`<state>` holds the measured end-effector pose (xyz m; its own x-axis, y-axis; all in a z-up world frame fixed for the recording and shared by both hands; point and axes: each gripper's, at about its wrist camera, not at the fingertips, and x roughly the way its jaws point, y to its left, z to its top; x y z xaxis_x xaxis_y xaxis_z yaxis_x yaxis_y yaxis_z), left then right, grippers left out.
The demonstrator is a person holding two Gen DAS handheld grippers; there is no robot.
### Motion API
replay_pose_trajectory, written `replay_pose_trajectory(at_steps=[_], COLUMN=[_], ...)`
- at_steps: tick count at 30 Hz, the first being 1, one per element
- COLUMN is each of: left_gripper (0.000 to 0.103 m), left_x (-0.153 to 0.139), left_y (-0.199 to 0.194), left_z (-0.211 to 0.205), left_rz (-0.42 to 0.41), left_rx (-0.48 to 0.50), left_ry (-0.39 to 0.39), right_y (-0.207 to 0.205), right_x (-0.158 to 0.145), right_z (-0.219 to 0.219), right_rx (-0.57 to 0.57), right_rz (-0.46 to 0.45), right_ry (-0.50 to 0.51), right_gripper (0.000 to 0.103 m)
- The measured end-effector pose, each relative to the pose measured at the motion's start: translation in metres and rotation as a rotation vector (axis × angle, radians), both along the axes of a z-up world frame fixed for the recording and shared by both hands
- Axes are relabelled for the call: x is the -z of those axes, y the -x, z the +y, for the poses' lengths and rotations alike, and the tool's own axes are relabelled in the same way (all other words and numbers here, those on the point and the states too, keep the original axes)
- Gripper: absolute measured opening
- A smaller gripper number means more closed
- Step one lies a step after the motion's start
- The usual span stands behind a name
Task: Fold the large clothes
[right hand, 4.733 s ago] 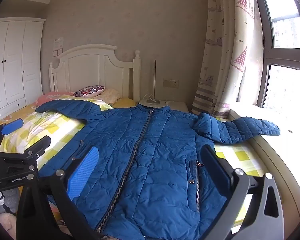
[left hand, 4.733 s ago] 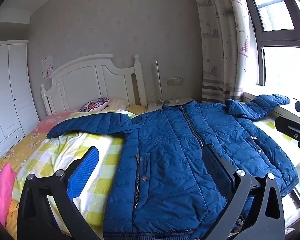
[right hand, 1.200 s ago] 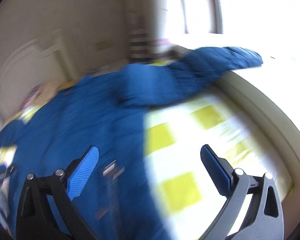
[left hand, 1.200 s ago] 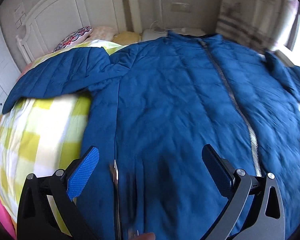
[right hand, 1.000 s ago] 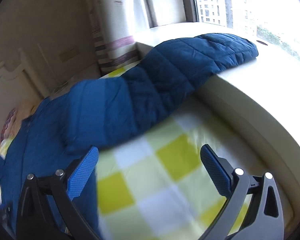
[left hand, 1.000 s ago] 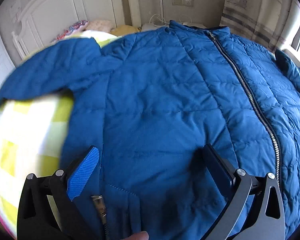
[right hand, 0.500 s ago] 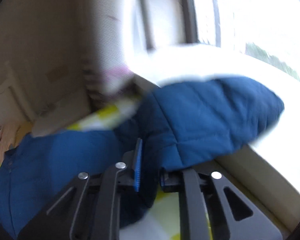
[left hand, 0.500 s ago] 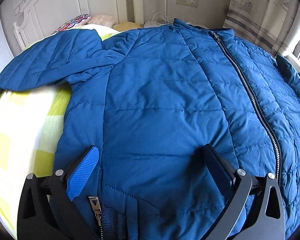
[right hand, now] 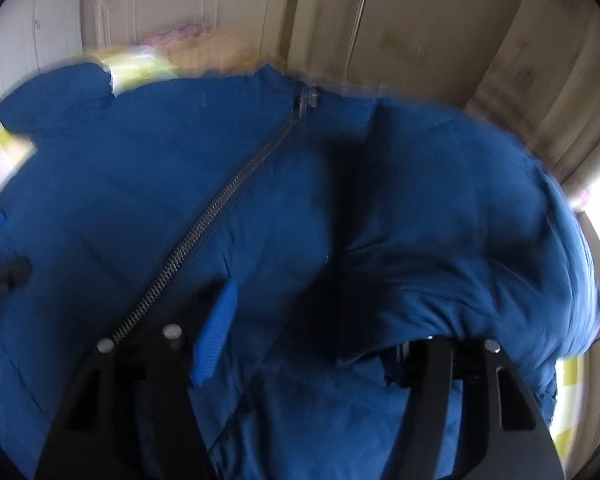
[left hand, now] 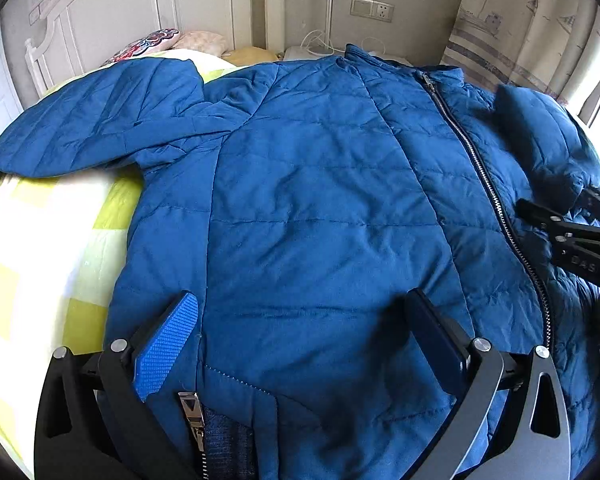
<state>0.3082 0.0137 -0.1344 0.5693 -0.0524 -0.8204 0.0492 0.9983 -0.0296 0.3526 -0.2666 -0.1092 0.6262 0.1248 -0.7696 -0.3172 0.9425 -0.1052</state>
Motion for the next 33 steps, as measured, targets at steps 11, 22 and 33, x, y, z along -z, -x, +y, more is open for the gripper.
replay_pose_trajectory(at_steps=[11,22,33], left_gripper=[0.099,0.099,0.099], left_x=[-0.002,-0.002,-0.004], left_y=[0.003,0.002,0.003], left_z=[0.001,0.0,0.004], left_rz=[-0.011,-0.01,-0.019], left_rx=[0.001,0.002,0.007], left_ry=[0.026,0.015,0.046], right_y=[0.088,-0.014,-0.024], right_x=[-0.033,0.016,-0.116], right_z=[-0.157,-0.261,-0.148], right_rx=[0.285,0.659,0.247], right_rz=[0.016,0.098,-0.349], right_ry=[-0.478,-0.749,-0.628], right_gripper=[0.082,0.082,0.008])
